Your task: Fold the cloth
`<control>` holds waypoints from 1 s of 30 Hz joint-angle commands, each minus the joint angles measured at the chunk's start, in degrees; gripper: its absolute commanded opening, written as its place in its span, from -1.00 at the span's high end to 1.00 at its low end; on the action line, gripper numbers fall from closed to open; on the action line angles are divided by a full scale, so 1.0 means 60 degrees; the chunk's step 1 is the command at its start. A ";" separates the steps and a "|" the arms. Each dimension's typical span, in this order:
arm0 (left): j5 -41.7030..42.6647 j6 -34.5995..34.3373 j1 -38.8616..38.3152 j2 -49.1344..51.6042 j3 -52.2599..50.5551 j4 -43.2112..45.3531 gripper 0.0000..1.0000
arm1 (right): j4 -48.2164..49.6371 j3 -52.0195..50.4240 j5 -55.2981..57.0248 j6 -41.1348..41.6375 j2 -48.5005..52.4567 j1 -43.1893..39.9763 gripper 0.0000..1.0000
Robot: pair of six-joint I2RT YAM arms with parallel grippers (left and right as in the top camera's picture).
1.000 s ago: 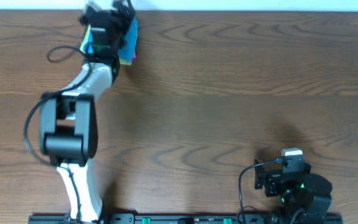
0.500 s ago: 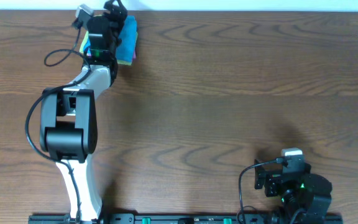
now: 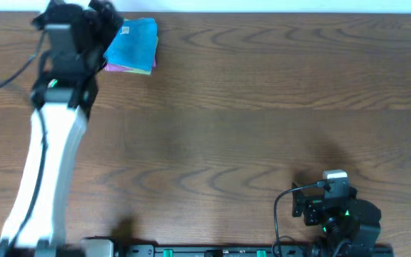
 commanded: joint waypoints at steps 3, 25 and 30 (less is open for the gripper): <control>-0.1264 0.4025 0.0026 -0.2320 -0.0033 -0.2058 -0.90 | -0.0029 -0.0029 -0.0040 0.0069 -0.0062 -0.0073 -0.98; -0.1038 0.7155 0.0026 -0.9908 -0.7202 -0.4164 -0.90 | -0.0029 -0.0029 -0.0040 0.0069 -0.0066 -0.0073 -0.99; 0.0113 0.7162 0.0026 -1.0721 -0.8491 -0.4175 -0.90 | -0.0029 -0.0029 -0.0040 0.0069 -0.0062 -0.0073 -0.99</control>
